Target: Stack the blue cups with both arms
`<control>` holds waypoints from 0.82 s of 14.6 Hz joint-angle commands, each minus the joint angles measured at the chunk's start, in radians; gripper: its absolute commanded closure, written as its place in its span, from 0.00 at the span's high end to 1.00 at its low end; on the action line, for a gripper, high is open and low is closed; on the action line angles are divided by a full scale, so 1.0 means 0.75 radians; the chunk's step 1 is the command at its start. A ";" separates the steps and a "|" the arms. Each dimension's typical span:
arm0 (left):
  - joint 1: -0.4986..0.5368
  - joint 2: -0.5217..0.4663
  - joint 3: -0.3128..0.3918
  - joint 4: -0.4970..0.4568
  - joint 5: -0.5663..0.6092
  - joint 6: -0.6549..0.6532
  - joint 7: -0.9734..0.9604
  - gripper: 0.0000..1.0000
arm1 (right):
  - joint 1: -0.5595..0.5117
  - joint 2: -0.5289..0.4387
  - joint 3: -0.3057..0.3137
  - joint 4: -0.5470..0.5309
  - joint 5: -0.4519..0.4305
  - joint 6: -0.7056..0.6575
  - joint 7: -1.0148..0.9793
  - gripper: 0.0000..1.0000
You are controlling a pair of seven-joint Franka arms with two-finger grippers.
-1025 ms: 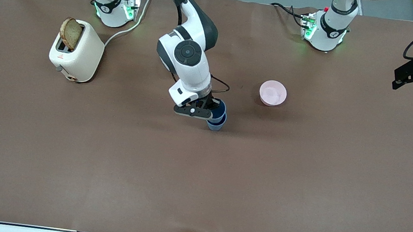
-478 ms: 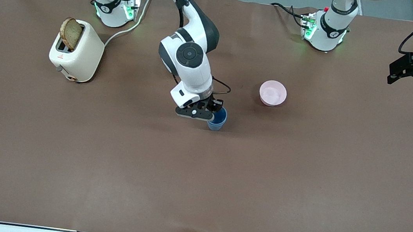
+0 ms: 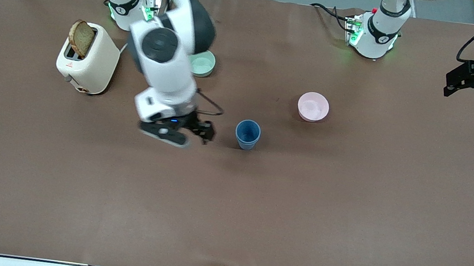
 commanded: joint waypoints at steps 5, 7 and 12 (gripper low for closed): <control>-0.006 -0.023 0.003 -0.019 -0.016 0.009 -0.008 1.00 | -0.104 -0.236 -0.197 -0.040 -0.062 -0.265 -0.147 1.00; -0.006 -0.021 0.003 -0.013 -0.016 0.009 -0.008 1.00 | -0.327 -0.319 -0.060 -0.040 -0.064 -0.357 -0.258 1.00; 0.000 -0.021 0.005 -0.011 -0.016 0.007 -0.004 1.00 | -0.893 -0.477 0.245 -0.040 -0.062 -0.592 -0.695 1.00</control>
